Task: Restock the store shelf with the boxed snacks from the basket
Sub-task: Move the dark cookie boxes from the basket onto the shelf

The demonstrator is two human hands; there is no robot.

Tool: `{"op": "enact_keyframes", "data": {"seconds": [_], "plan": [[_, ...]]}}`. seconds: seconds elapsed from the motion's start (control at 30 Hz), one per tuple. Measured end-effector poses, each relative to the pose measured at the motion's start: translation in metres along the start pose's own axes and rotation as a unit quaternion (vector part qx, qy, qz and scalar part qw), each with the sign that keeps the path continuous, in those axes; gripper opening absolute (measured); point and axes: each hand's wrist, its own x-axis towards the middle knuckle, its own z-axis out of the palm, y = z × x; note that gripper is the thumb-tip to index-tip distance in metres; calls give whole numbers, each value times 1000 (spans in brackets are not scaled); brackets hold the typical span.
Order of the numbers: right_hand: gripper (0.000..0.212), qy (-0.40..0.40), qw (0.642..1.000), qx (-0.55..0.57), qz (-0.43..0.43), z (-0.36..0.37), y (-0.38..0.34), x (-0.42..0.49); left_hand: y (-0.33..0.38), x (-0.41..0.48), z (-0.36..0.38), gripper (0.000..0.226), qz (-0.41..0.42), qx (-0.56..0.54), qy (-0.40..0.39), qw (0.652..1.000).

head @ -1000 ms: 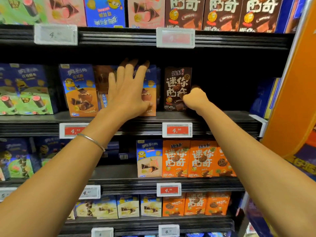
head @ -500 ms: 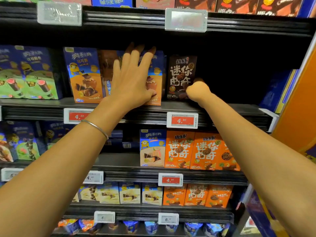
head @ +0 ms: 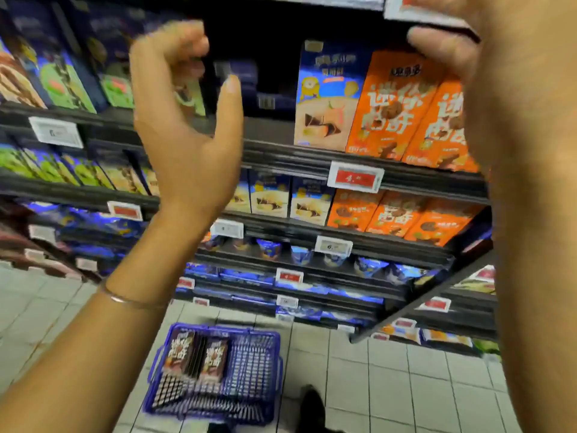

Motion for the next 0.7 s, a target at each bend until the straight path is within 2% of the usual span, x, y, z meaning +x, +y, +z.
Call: {"op": "enact_keyframes", "data": {"seconds": [0.03,0.07,0.17,0.23,0.33,0.43,0.53,0.6,0.7], "plan": [[12,13,998,54,-30,15,10,-22,-12,-35,-13,27,-47,0,-31,998],[13,9,996,88,-23,30,27,-46,-26,-72,-26,28,-103,12,-61,993],[14,-62,987,64,131,88,103,-122,-71,-183,-72,26,-266,52,-148,951],[16,-96,960,21,261,127,160,-175,-99,-253,-105,23,-385,65,-214,895],[17,-95,892,21,442,180,230,-254,-136,-348,-156,21,-531,105,-318,778],[15,-126,807,24,576,233,291,-321,-171,-424,-201,26,-597,122,-395,687],[12,-147,748,4,648,281,355,-372,-208,-487,-224,37,-623,147,-452,621],[10,-151,727,-5,670,313,399,-399,-236,-530,-227,27,-638,144,-440,615],[19,-151,715,-10,683,360,481,-430,-280,-592,-219,28,-639,167,-447,604]]}}
